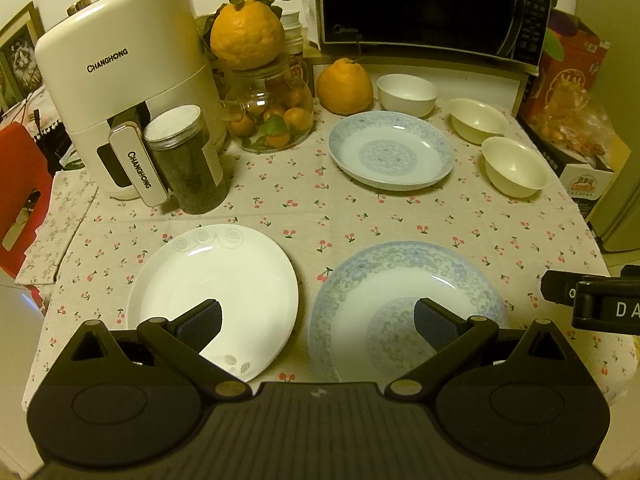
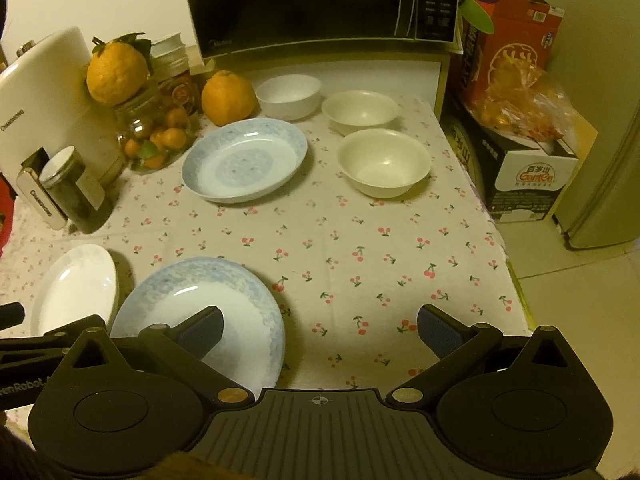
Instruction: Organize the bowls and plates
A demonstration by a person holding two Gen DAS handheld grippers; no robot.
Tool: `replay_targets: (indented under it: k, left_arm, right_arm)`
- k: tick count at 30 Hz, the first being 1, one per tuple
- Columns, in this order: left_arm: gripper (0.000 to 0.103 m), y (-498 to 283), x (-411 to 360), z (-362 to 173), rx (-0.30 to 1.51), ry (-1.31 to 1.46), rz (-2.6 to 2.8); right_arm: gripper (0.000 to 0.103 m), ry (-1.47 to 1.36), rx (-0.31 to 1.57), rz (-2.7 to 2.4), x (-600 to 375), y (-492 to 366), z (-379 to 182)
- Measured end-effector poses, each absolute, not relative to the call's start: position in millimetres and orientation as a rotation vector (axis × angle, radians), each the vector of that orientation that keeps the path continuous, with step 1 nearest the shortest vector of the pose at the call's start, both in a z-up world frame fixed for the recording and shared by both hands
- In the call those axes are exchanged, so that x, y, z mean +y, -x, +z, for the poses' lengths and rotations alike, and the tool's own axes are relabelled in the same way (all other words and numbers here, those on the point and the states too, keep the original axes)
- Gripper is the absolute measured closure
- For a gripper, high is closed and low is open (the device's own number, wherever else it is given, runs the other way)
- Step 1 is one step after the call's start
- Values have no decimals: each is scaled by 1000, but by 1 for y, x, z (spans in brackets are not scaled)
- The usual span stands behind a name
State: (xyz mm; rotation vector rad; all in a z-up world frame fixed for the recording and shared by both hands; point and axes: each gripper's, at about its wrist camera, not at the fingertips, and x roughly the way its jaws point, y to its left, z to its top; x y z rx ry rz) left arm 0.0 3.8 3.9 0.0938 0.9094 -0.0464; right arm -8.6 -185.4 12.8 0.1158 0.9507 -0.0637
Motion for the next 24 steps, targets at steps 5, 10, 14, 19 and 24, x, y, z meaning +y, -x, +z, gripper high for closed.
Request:
replay_targets:
  k: [5, 10, 14, 19, 24]
  left_arm:
    - [0, 0, 4, 4, 911, -94, -47]
    - [0, 0, 4, 2, 914, -93, -49]
    - [0, 0, 4, 1, 918, -87, -58]
    - [0, 0, 5, 1, 920, -84, -71]
    - [0, -6, 8, 1, 926, -66, -75]
  right_arm:
    - [0, -115, 950, -63, -185, 9, 13]
    - [0, -115, 951, -65, -185, 9, 12]
    - [0, -116, 952, -65, -186, 8, 12]
    - [0, -124, 960, -62, -188, 7, 11]
    - [0, -127, 966, -51, -188, 1, 10]
